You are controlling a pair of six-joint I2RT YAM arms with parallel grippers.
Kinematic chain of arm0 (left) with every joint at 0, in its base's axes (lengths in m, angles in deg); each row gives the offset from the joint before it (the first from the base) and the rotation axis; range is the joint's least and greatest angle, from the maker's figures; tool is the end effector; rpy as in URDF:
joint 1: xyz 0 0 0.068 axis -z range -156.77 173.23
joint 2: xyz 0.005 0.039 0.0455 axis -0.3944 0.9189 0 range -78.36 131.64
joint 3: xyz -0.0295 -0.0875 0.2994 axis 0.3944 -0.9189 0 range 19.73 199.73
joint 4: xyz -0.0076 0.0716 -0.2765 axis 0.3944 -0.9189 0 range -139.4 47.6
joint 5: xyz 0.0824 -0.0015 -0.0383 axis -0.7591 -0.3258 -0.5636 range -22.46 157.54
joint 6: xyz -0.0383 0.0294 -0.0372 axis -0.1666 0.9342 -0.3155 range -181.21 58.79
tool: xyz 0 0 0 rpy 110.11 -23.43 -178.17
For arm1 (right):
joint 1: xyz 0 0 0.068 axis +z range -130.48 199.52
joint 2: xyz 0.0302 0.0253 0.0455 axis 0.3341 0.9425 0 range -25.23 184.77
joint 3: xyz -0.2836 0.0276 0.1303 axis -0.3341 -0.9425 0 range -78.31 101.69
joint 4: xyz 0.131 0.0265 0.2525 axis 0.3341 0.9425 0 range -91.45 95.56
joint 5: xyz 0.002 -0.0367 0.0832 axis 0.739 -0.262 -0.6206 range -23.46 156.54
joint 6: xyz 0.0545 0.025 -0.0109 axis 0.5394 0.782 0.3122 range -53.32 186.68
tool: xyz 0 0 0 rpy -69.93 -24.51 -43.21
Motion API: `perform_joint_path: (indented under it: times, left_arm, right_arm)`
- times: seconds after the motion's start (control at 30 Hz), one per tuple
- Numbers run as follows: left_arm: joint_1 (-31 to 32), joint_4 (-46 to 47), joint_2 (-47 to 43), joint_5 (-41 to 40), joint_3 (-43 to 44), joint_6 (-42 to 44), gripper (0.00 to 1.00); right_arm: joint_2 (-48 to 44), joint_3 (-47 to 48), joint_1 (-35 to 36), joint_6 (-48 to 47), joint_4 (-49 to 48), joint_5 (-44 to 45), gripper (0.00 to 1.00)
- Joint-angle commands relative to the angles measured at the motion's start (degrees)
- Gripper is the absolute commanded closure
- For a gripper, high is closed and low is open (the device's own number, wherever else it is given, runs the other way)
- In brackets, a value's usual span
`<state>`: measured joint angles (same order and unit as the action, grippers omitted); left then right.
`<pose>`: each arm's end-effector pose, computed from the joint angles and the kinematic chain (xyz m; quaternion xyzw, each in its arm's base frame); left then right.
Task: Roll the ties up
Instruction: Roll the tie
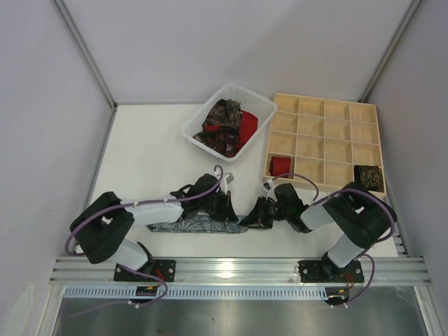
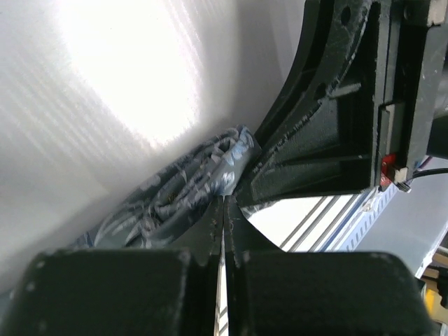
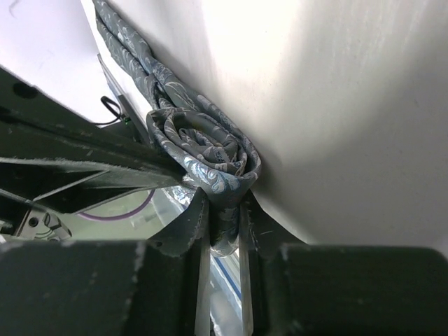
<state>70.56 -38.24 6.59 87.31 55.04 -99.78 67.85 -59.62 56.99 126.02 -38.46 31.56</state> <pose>0.1893 -0.2282 0.1672 0.1345 0.9041 -0.3705 0.1649 0.1870 0.1762 0.1066 0.0314 0.8647 0.4950 0.0793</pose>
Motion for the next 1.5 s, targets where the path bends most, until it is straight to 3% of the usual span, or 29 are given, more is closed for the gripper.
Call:
perform_joint_path:
  times: [0.0,0.17,0.6,0.63,0.67,0.7,0.77,0.87,0.97,1.03,1.17,1.2,1.23,1.27,1.4,1.47]
  left_arm:
    - [-0.1,-5.6,-5.1,-4.1,-0.2,1.5,0.99]
    - [-0.7,-10.8,-10.2,-7.6,-0.3,2.1,0.98]
    - [-1.4,-0.4,-4.4,-3.2,-3.1,0.1,0.99]
    - [-1.4,-0.8,-4.0,-3.5,-3.0,0.1,0.99]
    - [-1.5,-2.0,-3.0,-5.0,-3.1,0.2,1.00]
    - [-1.6,-2.1,-3.0,-5.0,-3.1,0.2,1.00]
    - [-1.8,-1.4,-2.9,-4.4,-4.1,0.1,1.00]
    - [-1.9,-0.7,-2.9,-4.2,-5.2,0.0,0.99]
    - [-2.0,-0.6,-2.9,-4.1,-5.4,0.2,1.00]
    - [-1.9,-0.7,-2.7,-4.1,-5.3,0.3,1.00]
    - [-2.5,-1.3,-2.9,-4.4,-5.8,0.8,1.00]
    - [-2.6,-1.2,-2.9,-4.5,-5.9,0.9,1.00]
    - [-2.7,-1.2,-3.1,-4.6,-6.2,1.0,0.99]
    - [-2.9,-1.4,-3.2,-4.5,-6.3,1.1,0.99]
    - [-3.2,-2.9,-6.5,-5.9,-6.5,0.9,0.99]
    - [-3.2,-5.7,-7.2,-6.6,-5.4,1.3,0.99]
  right_arm:
    - [-0.8,1.4,0.7,-2.4,5.9,7.3,0.93]
    - [-3.6,2.8,1.2,-4.8,11.4,8.9,0.93]
    - [-1.1,3.9,2.1,-4.9,9.2,6.5,0.86]
    - [-1.0,3.9,2.1,-4.9,9.1,6.2,0.83]
    - [-0.2,4.1,1.7,-5.1,8.3,5.5,0.64]
    - [-0.2,4.1,1.7,-5.1,8.3,5.5,0.64]
    - [0.3,4.1,1.6,-5.4,7.1,5.2,0.50]
    - [2.1,4.2,0.9,-5.7,5.3,4.6,0.41]
    - [5.3,5.3,1.0,-6.0,3.8,3.7,0.41]
    - [6.9,5.9,1.0,-5.5,2.6,3.0,0.44]
    - [8.3,5.8,1.2,-4.9,0.6,2.8,0.60]
    - [9.0,5.9,1.1,-5.3,0.5,2.6,0.75]
    - [9.1,6.2,1.1,-6.1,0.6,2.4,0.83]
    - [9.2,7.0,1.0,-6.5,1.9,2.1,1.00]
    - [5.8,9.8,2.2,-8.9,11.1,4.9,1.00]
    - [1.7,12.6,3.7,-12.3,23.6,10.0,1.00]
